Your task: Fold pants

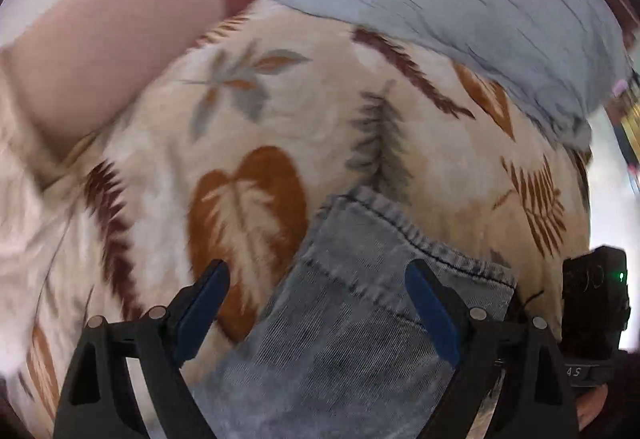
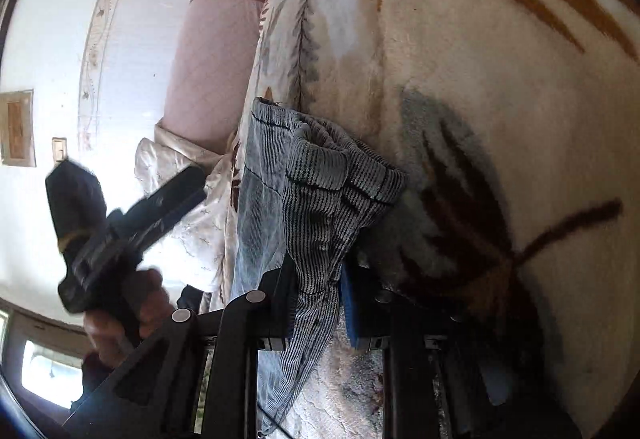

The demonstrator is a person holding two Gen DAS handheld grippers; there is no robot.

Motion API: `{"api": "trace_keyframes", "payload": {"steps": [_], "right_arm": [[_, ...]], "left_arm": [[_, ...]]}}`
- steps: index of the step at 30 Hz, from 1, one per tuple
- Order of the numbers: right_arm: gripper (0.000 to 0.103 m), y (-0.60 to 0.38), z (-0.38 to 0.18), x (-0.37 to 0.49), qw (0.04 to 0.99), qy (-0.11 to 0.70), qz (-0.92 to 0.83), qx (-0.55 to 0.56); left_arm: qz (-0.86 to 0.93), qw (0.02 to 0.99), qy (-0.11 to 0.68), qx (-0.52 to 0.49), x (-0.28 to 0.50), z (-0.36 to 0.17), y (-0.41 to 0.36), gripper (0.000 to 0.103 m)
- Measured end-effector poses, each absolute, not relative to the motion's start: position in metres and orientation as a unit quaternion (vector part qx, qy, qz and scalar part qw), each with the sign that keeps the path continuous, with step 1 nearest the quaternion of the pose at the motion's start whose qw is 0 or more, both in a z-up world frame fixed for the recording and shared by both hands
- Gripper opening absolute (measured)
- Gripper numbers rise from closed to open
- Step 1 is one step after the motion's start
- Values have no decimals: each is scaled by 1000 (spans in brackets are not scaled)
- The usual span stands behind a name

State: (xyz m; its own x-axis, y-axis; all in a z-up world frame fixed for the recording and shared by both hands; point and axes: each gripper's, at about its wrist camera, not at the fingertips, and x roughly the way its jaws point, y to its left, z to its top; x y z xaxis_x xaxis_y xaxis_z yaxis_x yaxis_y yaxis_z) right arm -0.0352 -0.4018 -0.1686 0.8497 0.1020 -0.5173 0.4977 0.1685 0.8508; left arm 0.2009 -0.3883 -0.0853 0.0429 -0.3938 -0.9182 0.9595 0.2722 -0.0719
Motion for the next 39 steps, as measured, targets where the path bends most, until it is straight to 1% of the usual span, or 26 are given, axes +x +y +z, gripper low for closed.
{"api": "trace_keyframes", "payload": {"steps": [6,8,10,14,18,19,20,21,23,26,27,29,32,39], "right_arm": [[17,-399,-169,-39,732,233,-140,625],[17,-397,-167,-39,733,233,-141,623],[17,-397,-167,-39,734,231,-141,622],[17,-393,-164,-39,737,229,-142,620],[17,-392,-164,-39,738,228,-142,618],[17,-392,-164,-39,739,229,-143,618],[17,-392,-164,-39,739,229,-143,618],[17,-391,-164,-39,739,229,-143,618],[17,-391,-163,-38,741,230,-145,614],[18,-390,-162,-37,742,229,-146,613],[18,-390,-162,-37,741,229,-147,614],[18,-390,-162,-36,740,229,-147,615],[18,-393,-164,-36,734,227,-144,623],[19,-397,-159,-32,750,219,-137,608]], "left_arm": [[-570,586,478,320,198,-100,-413,90],[-573,573,485,328,198,-108,-419,82],[-574,561,496,331,200,-117,-423,79],[-566,551,523,320,208,-132,-428,79],[-568,552,514,329,204,-138,-431,79],[-569,554,512,327,205,-137,-430,74],[-569,559,508,326,206,-136,-429,66],[-567,564,505,325,208,-135,-427,61],[-568,571,498,323,211,-130,-420,43],[-571,578,469,346,205,-125,-415,32],[-569,581,464,352,203,-124,-414,31],[-570,586,449,361,198,-120,-414,25],[-571,595,436,360,199,-115,-410,21],[-566,617,434,334,202,-113,-407,18]]}}
